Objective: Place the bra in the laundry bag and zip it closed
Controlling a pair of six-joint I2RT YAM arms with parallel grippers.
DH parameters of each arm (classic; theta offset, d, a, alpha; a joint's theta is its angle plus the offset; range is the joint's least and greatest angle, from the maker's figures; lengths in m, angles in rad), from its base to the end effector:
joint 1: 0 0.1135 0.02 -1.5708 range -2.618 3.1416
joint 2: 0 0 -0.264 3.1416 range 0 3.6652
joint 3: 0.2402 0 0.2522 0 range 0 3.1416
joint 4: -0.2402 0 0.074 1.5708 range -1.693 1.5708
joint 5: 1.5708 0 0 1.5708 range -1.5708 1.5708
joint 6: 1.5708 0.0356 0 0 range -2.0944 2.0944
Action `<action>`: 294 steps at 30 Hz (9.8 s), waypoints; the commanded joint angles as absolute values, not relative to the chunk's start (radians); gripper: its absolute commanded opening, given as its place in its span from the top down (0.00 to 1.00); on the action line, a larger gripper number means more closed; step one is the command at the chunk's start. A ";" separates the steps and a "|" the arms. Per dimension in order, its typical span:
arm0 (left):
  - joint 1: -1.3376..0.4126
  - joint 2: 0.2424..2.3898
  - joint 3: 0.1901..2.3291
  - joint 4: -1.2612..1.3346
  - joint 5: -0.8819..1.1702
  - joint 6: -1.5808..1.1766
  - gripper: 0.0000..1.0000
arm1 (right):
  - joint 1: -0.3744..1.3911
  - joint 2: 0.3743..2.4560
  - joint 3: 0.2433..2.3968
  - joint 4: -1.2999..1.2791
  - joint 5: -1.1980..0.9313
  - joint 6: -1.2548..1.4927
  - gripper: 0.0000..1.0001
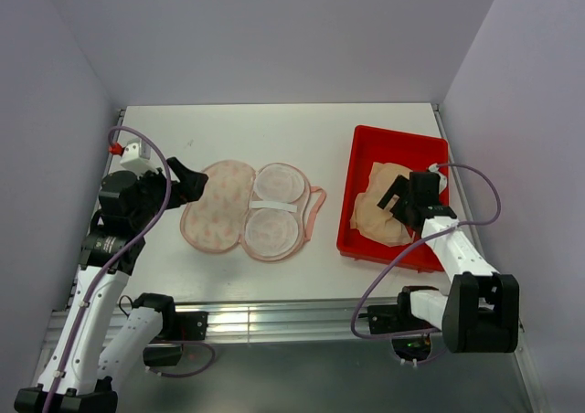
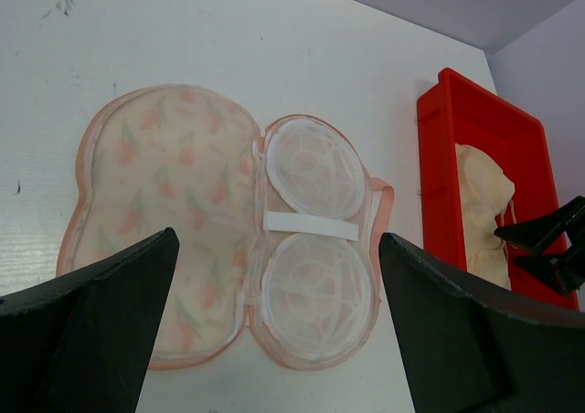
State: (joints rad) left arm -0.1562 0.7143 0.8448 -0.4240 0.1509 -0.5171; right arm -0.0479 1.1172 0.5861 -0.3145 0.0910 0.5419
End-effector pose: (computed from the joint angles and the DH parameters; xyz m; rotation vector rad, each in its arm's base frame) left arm 0.1573 -0.0302 0.3462 -0.2364 1.8906 -0.6023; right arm 0.2181 -0.0137 0.1966 0.7418 2.2984 0.1174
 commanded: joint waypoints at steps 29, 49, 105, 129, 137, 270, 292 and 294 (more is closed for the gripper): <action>-0.164 0.741 0.847 -0.393 0.163 -0.517 0.01 | -0.074 1.181 0.488 -0.210 -0.106 0.652 0.09; -0.164 0.753 0.844 -0.397 0.155 -0.515 0.01 | -0.074 1.227 0.532 -0.244 -0.055 0.614 0.23; -0.164 0.775 0.845 -0.408 0.130 -0.515 0.01 | -0.103 1.236 1.448 -0.537 -0.611 0.755 1.00; -0.163 0.792 0.847 -0.416 0.106 -0.512 0.01 | 0.431 1.729 1.313 0.046 -0.752 0.954 1.00; -0.163 0.795 0.845 -0.411 0.115 -0.515 0.01 | 0.506 1.736 1.049 0.265 -0.775 0.966 1.00; -0.130 1.721 1.037 -0.367 -0.304 -0.403 0.59 | 0.491 1.427 0.825 -0.130 -0.095 0.836 0.58; -0.135 1.709 1.022 -0.335 -0.278 -0.407 0.56 | 0.489 1.430 0.831 -0.150 -0.072 0.827 0.58; -0.135 1.709 1.020 -0.333 -0.265 -0.403 0.55 | 0.489 1.431 0.834 -0.150 -0.075 0.827 0.58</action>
State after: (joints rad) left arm -0.1287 1.7370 1.0191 -0.3649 -0.2859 -0.4191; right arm 0.4969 1.4643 0.8242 -0.1650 -0.0952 0.8291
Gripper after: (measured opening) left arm 0.450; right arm 0.425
